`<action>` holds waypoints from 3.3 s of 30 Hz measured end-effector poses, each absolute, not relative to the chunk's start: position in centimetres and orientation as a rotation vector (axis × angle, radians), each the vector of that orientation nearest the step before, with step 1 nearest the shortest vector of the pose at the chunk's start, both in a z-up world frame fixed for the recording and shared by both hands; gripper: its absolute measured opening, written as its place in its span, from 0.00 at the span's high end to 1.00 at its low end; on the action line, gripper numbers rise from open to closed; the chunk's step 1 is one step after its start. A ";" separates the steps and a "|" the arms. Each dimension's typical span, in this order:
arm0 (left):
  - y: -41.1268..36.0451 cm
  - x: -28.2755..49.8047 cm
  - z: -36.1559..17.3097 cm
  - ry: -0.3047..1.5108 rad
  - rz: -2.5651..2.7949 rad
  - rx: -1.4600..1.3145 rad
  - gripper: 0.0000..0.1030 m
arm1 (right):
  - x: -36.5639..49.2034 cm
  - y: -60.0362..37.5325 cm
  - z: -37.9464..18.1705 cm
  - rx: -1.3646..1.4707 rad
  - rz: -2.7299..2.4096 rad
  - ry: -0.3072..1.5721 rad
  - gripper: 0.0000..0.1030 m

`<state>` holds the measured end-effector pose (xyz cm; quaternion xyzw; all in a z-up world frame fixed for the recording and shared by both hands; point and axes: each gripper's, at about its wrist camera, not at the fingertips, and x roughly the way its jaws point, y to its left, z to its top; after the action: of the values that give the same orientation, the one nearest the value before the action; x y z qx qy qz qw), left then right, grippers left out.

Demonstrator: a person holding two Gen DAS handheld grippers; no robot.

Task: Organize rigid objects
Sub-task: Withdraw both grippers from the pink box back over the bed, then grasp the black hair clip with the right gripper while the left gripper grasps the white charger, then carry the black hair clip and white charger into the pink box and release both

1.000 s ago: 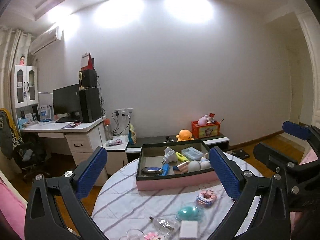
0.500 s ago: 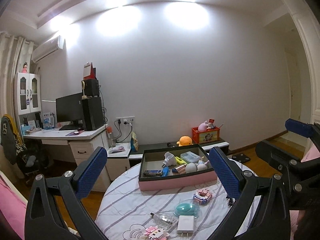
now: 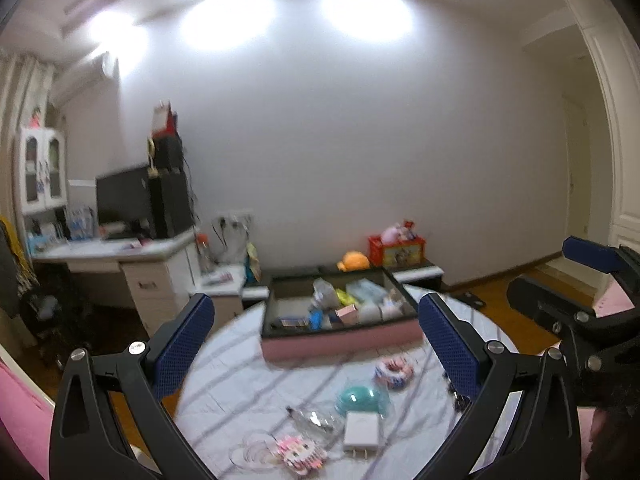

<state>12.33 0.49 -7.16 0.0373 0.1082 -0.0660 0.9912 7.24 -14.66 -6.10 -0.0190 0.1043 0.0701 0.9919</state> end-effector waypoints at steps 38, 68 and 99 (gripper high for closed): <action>-4.5 21.0 -24.5 0.768 -0.189 0.103 0.60 | 15.1 -21.6 -21.1 0.082 0.072 0.668 0.00; -3.8 21.7 -21.4 0.705 -0.275 0.087 0.61 | 19.0 -19.1 -22.5 0.056 0.150 0.753 0.81; -1.7 22.4 -7.2 0.253 -0.121 0.084 0.61 | 16.5 -14.3 -6.8 0.001 0.260 0.252 0.81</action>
<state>22.39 -1.69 -7.21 0.0416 0.1261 -0.0604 0.9893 16.47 -14.29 -6.75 0.0004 0.1255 0.1295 0.9836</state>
